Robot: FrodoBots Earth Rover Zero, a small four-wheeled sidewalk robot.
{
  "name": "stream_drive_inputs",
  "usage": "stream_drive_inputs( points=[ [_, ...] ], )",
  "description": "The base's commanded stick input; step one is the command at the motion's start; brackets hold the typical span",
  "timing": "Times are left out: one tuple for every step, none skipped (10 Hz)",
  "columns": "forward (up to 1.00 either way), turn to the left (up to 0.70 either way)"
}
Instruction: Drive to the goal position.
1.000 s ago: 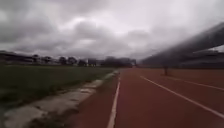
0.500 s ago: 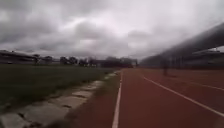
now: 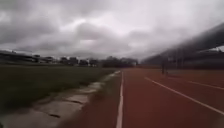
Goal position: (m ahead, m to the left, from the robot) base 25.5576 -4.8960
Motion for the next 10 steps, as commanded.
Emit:
stream_drive_inputs(
  points=[
    [0.7,0.0],
    [0.7,-0.17],
    [0.7,-0.32],
    [0.7,-0.12],
    [0.7,-0.09],
    [0.7,-0.3],
    [0.7,-0.21],
    [0.7,-0.01],
    [0.7,0.0],
    [0.7,0.0]
  ],
)
